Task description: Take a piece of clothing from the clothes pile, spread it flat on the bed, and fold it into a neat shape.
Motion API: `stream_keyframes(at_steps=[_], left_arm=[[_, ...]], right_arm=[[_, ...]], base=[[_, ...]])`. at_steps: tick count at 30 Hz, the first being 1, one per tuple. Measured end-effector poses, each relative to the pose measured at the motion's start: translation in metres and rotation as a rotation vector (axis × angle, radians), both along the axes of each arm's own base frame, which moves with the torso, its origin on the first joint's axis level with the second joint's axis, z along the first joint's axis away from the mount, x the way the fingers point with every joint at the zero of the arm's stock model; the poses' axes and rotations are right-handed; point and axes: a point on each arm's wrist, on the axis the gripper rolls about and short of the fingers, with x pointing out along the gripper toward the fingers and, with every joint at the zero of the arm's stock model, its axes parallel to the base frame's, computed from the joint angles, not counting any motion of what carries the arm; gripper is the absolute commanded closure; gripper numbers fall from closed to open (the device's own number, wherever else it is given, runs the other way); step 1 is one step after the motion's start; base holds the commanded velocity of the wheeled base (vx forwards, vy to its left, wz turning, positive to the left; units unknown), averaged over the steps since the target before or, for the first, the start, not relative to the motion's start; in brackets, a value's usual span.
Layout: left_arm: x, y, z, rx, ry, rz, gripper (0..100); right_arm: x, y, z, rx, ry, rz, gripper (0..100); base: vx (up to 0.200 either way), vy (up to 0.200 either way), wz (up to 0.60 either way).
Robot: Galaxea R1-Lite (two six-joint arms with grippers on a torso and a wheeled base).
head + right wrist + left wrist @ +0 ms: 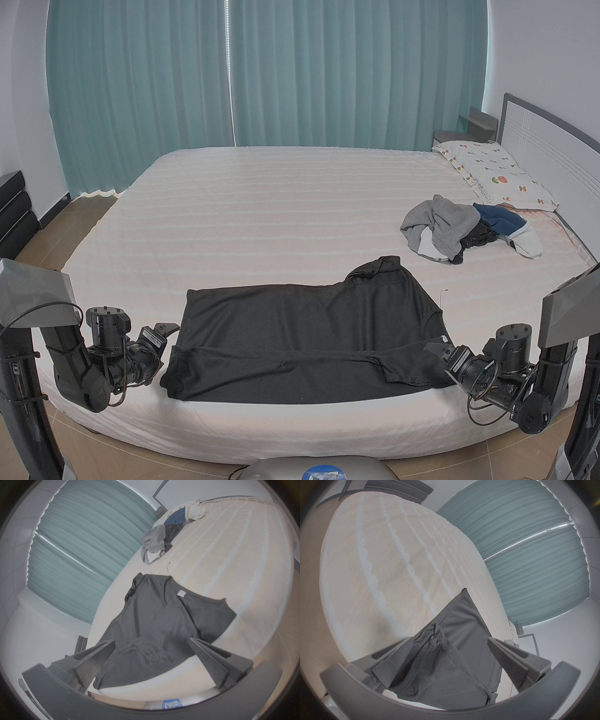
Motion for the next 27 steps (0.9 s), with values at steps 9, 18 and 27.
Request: stream_keyframes(at_steps=[9,18,27], left_arm=[[0.0,0.0,0.0,0.0,-0.001,0.0,0],[0.0,-0.001,0.0,0.0,0.0,-0.003,0],[0.0,-0.001,-0.001,0.0,0.002,-0.005,0]], right_arm=[[0.025,-0.013,-0.006,0.025,-0.032,0.001,0],[0.048,-0.032,-0.025,0.032,-0.025,0.024,0],[0.059,-0.037,-0.037,0.044,-0.015,0.011,0]], base=[[0.0,0.0,0.0],[0.0,0.0,0.0],[0.0,0.0,0.0]])
